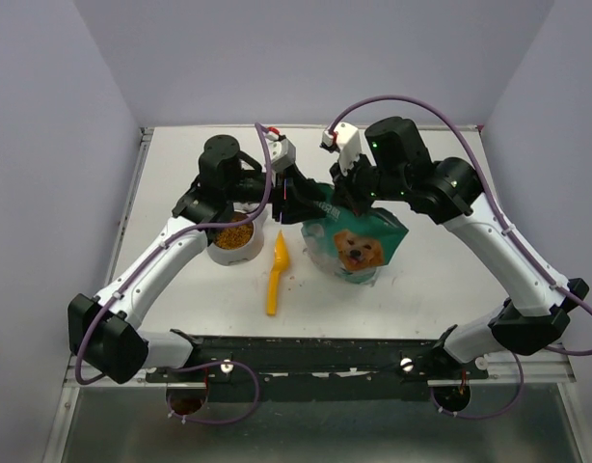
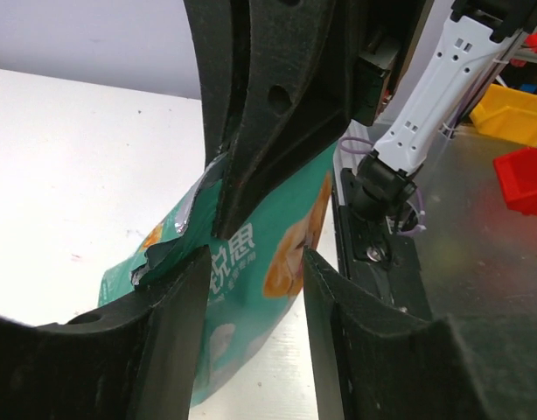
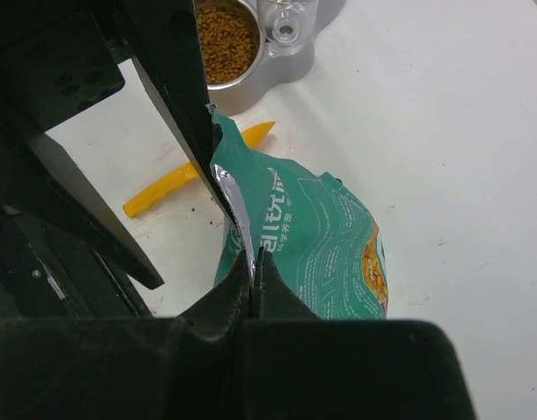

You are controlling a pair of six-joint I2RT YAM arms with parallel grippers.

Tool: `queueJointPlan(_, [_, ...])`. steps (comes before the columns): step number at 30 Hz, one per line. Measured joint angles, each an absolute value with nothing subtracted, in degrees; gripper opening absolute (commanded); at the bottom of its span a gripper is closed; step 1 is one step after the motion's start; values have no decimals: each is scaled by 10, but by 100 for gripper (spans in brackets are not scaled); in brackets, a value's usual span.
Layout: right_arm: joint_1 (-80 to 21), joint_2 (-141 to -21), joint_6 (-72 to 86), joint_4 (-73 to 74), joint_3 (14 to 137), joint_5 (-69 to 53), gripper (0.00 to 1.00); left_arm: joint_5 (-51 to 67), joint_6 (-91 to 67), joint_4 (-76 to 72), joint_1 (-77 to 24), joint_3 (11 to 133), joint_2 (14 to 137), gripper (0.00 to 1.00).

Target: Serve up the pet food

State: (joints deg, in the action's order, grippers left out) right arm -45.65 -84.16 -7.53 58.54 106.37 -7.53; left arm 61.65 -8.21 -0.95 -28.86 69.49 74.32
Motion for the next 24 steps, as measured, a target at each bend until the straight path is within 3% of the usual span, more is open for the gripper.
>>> queueJointPlan(3, [-454, -842, -71, 585, 1064, -75, 1, 608, -83, -34, -288, 689, 748, 41])
queueJointPlan(6, [-454, -842, -69, 585, 1064, -75, 0, 598, -79, -37, -282, 687, 745, 57])
queueJointPlan(10, [-453, -842, -69, 586, 1064, -76, 1, 579, -61, -9, -263, 671, 710, 64])
queueJointPlan(24, [-454, -846, -60, 590, 1068, -93, 0, 528, -43, 7, -237, 708, 735, 59])
